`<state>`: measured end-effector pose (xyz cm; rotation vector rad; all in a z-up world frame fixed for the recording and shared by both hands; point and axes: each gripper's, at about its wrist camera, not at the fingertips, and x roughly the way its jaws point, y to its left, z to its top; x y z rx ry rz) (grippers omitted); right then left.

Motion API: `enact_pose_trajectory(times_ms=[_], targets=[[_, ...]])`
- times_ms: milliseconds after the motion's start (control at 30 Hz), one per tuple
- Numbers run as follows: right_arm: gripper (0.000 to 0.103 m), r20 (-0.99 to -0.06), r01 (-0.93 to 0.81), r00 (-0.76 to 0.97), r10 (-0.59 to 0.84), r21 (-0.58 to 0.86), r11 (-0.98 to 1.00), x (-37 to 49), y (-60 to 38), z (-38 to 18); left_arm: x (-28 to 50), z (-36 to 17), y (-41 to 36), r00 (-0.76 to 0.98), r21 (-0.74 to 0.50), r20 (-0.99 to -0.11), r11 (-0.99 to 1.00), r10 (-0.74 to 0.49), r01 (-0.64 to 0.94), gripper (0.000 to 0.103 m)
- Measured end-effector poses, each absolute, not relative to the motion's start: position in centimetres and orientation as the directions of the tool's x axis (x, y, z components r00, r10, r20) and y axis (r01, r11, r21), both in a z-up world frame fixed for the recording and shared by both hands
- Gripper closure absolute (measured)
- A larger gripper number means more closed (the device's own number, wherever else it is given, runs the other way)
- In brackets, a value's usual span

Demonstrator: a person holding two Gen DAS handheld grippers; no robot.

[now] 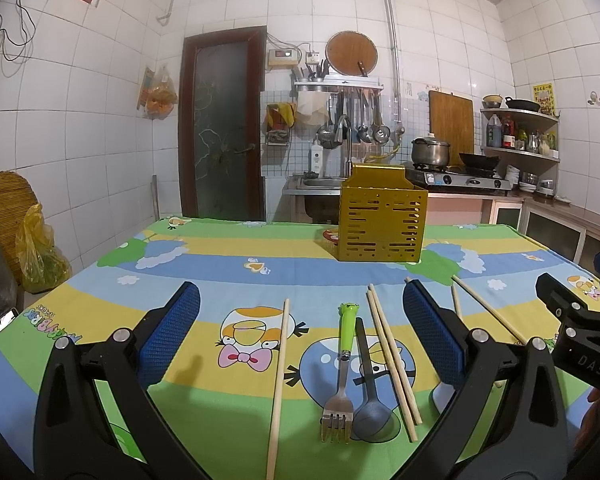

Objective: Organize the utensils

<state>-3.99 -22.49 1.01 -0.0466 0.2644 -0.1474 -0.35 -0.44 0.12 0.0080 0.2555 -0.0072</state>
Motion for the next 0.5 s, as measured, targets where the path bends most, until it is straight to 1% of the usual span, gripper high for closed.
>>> enact_pose_trajectory(times_ms=[500], targets=[[0.004, -0.254, 0.138, 0.956, -0.150, -0.065, 0.988, -4.09, -22.62, 1.18, -0.46, 0.17, -0.44, 0.968, 0.007, -0.251, 1.000, -0.006, 0.008, 0.005]])
